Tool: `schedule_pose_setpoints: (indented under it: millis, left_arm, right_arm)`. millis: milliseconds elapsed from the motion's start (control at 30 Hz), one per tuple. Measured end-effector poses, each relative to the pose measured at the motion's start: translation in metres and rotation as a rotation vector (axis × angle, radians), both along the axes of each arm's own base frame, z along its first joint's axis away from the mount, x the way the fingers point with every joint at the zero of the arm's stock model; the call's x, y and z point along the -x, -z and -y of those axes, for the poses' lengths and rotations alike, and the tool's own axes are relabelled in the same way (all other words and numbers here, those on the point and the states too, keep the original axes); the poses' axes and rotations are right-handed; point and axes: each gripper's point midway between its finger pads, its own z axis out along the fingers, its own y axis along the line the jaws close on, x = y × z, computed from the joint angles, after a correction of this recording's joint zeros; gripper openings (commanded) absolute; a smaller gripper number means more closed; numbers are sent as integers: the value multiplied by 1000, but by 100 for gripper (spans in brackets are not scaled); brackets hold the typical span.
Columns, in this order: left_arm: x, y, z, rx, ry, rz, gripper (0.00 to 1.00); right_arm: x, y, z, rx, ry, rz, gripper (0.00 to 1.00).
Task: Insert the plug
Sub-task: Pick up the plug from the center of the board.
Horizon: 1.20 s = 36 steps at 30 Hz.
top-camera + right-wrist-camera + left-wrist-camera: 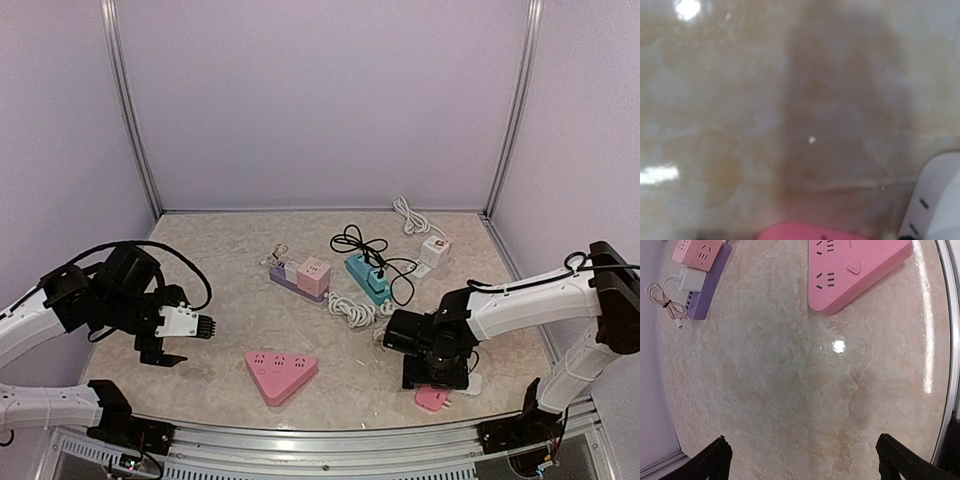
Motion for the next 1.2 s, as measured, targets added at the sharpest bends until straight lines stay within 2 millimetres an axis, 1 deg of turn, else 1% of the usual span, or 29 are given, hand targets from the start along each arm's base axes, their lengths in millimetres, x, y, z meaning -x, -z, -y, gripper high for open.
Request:
schedule_pose_setpoints:
  millis: [67,100,167,233,267,400,433,500,633,700,767,933,1033,1100,1200]
  left_arm:
    - [0,0,1,5,-1,0,99]
    - [-1,0,1,7,-1,2,99]
    - [-2,0,1,8,-5,4,99]
    - [-3,1,0,4,-12,-1,99]
    - [-4,2,-1,1,-16,-5,99]
    - [-8,7,-5,-14,-48,-30,99]
    - [-10,9,-7,-17,-63,-37,99]
    - [-15,11,-13,-18,-103,-56,99]
    - [-26,13,-29,-15,-204,-87,99]
    - [-31,16,-39,-15,-257,-105,99]
    - [-36,19,-50,-13,-318,-121,99]
    - [-45,20,-82,3,-481,-141,99]
    - [-48,17,-96,21,-553,-148,99]
    - [-50,14,-105,34,-600,-139,99]
    - [-54,7,-116,54,-655,-126,99]
  right_arm:
    - [2,0,-2,2,-16,-5,86]
    - [4,0,-5,-5,-42,-10,92]
    - [9,1,-16,-38,-123,-32,99]
    - [13,0,-23,-49,-238,-53,100]
    - [14,-2,-24,-38,-284,-59,100]
    - [7,-21,-37,-23,-507,-65,100]
    - [7,-23,-41,-21,-560,-73,100]
    - [9,-19,-42,-4,-652,-107,100]
    - [22,-3,-36,38,-817,-224,100]
    - [23,1,-32,72,-877,-268,100]
    - [20,0,-32,98,-918,-288,99]
    - [14,1,-28,108,-971,-338,86]
    - [15,1,-25,106,-986,-364,68]
    - [14,1,-23,104,-992,-372,54]
    - [14,1,-21,102,-990,-383,38]
